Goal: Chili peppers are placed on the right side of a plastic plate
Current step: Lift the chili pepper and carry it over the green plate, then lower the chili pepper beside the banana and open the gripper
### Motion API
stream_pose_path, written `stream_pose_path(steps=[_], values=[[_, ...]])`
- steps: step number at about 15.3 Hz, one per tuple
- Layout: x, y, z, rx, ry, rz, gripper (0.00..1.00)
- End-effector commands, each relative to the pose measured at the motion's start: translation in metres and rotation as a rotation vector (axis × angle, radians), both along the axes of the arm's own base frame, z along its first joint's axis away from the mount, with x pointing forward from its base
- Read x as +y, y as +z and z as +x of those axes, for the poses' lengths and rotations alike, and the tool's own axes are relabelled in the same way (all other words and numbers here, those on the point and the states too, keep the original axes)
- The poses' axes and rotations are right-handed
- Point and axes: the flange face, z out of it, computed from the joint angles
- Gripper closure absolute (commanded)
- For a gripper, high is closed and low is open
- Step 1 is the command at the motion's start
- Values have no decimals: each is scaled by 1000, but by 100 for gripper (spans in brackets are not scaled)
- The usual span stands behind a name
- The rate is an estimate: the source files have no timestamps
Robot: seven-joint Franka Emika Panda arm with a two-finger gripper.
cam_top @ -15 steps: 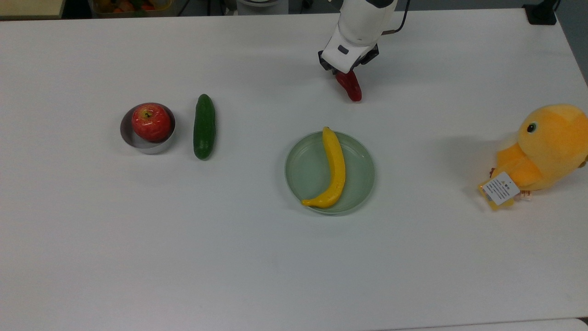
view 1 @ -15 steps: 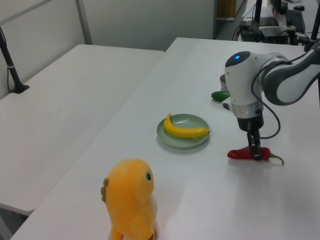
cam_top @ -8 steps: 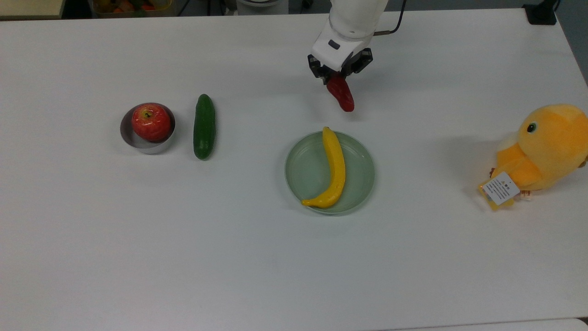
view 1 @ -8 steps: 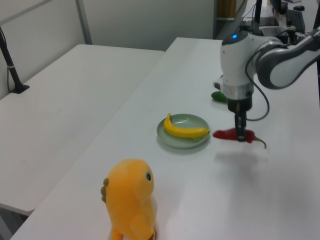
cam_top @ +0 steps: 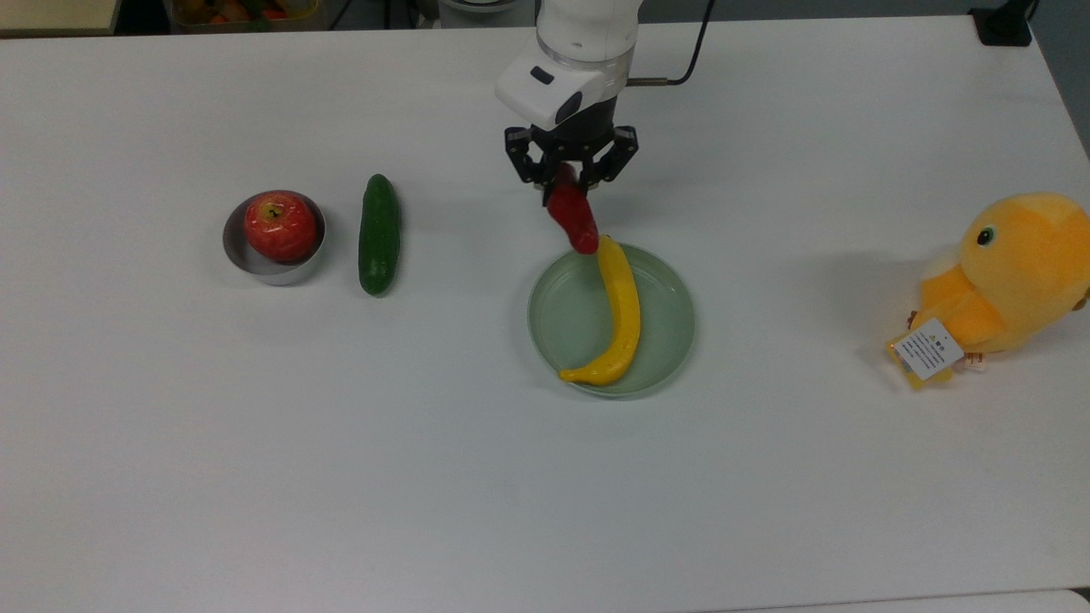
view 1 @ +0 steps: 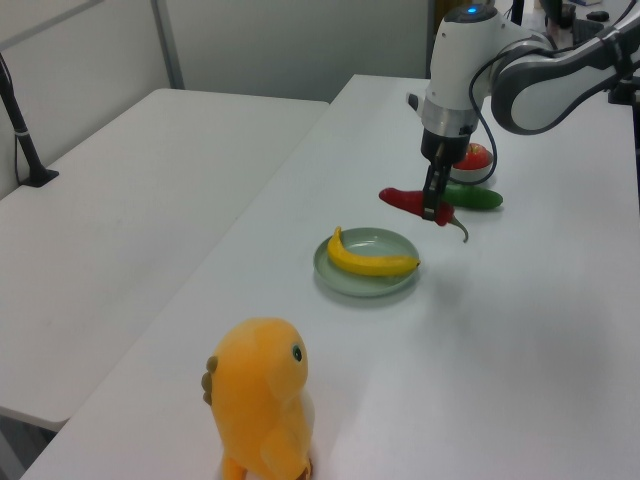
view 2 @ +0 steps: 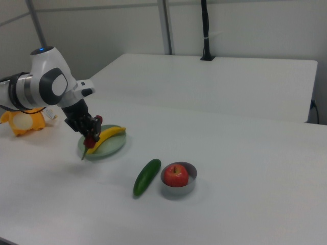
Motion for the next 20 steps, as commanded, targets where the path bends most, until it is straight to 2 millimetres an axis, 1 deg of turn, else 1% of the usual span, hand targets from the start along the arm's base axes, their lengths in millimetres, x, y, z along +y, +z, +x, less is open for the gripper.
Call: stream_pose_path(steps=[1,3,5,6,8,9,10,11,15,20], values=[[-11,0,34,-74,6,-36,89],[-23,-1,59,-110,-14,-28,89],[-36,-2,77,-163,-32,-13,89],[-41,-3,81,-184,-39,-6,89],[-44,-18,87,-188,-41,-4,89],[-46,-21,94,-191,-46,-4,89],[-45,-28,99,-186,-46,-4,89],[-45,-36,101,-176,-46,-6,89],[-45,-47,101,-165,-22,-36,88],[-45,-54,100,-154,-19,-42,86]])
